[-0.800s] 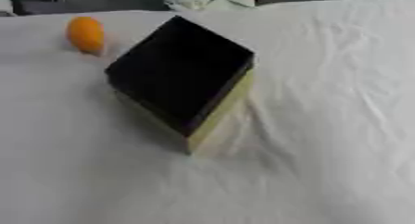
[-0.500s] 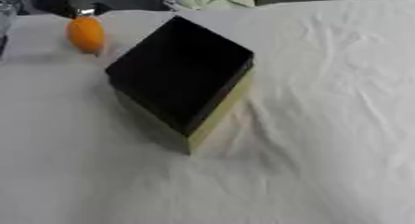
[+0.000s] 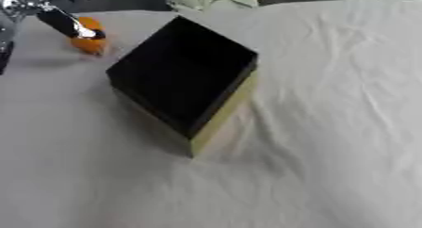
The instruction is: Pick up objects on the table and place them in the box.
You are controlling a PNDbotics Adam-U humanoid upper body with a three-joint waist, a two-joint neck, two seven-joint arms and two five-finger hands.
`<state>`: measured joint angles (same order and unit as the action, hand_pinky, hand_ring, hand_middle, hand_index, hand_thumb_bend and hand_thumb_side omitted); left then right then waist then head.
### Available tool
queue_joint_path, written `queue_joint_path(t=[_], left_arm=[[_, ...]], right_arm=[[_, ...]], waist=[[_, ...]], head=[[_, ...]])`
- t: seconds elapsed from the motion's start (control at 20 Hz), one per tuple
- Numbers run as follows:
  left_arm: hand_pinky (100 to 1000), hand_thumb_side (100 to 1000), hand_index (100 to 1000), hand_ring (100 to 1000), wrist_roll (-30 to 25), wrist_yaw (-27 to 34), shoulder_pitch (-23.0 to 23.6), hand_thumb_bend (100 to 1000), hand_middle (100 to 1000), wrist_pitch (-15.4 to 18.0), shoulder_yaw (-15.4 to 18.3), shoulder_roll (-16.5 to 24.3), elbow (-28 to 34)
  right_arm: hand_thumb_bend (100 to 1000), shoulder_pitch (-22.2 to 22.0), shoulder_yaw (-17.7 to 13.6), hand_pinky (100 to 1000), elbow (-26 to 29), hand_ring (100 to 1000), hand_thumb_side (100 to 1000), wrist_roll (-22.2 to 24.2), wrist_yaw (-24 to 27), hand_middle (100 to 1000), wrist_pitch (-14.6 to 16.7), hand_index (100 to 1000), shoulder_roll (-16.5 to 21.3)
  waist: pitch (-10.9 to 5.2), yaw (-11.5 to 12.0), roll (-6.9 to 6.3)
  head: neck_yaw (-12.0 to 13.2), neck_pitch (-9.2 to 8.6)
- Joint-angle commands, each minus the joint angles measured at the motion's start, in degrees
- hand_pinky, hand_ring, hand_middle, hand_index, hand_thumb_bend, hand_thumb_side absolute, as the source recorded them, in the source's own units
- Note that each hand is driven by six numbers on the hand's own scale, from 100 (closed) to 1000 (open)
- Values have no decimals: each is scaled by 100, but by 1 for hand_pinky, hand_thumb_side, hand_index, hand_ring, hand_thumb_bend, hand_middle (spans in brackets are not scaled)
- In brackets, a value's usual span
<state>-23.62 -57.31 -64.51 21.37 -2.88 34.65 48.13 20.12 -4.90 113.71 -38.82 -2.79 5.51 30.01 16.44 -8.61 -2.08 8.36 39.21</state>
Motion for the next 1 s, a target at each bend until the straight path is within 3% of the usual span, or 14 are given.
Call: queue_joint_path(t=[0.05,0.15,0.3,1.0], left_arm=[[648,139,894,770,-49,-206,-160,589,833,-36,73,129,77],[667,100,919,794,-62,-346,-164,662,853,-52,71,128,67],[677,100,946,804,-20,-671,-168,690,865,-124,72,137,65],[710,100,987,829,459,-2035,-303,715,889,-788,175,-48,-516]], right_arm=[[274,36,-30,768,88,750,1000,16,41,701,-1,852,134],[274,35,-30,768,88,751,1000,14,41,701,0,853,130],[274,29,-31,768,88,751,1000,13,40,700,0,853,125],[272,32,-22,769,88,751,1000,20,42,700,1,853,109]], waist=[[-129,-1,18],[-130,-3,15],[-130,-8,11],[-69,-47,-7]], head=[[1,-46],[7,-49],[9,-48],[57,-80]])
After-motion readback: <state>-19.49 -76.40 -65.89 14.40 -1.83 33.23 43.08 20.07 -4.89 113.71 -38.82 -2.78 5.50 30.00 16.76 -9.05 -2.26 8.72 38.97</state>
